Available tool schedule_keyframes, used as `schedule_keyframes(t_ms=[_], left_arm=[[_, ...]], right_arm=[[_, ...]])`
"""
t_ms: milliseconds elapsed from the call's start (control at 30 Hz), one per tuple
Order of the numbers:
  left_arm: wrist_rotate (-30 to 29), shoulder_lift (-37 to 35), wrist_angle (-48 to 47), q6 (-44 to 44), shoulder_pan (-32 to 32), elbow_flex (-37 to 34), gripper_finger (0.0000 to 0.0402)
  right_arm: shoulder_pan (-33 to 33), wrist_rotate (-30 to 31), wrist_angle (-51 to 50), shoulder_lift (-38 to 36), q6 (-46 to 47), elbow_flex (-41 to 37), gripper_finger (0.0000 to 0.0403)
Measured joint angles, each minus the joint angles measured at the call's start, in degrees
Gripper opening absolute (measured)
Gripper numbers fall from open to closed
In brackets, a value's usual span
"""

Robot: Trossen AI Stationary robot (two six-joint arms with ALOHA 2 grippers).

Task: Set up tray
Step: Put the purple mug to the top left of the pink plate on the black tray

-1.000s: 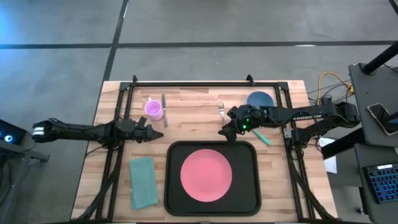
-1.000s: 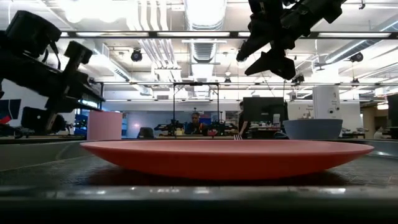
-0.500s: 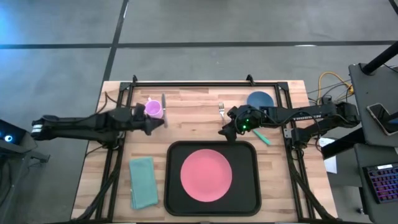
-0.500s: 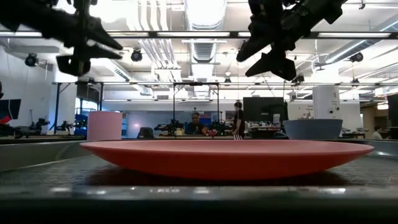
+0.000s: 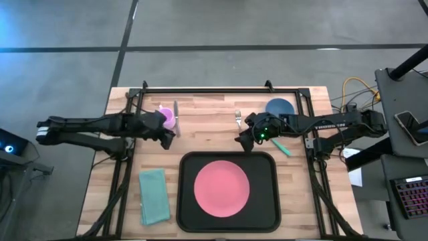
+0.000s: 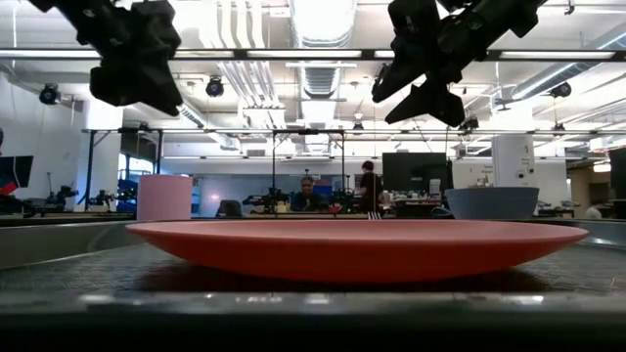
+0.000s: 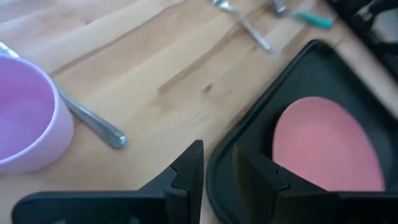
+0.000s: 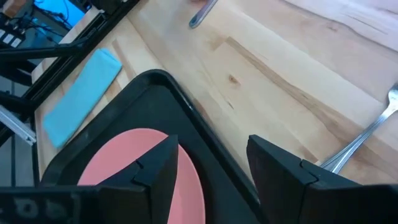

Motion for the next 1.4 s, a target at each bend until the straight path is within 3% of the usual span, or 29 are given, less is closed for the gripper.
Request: schedule_keyframes(t_ms=[200, 433, 1167, 1400], left_arm=[[-5.31, 6.92, -8.43, -0.14, 0.75, 5.61, 0.0068], [-6.55, 10.7, -9.61, 2.94, 0.69, 10.51, 0.0068], [-6.59, 9.81, -9.51, 2.99, 0.64, 9.99, 0.0068], [-9.63, 9.64, -11.82, 4.27, 0.64, 9.95, 0.008]], right_arm=[[-0.02, 0.05, -0.01, 0.02, -0.02, 0.0, 0.018], [-0.01, 0.02, -1.5, 0.02, -0.04, 0.0, 0.018], [-0.16, 0.03, -3.08, 0.02, -1.07, 0.0, 0.018], [-0.17, 0.02, -3.1, 0.02, -1.01, 0.0, 0.018]])
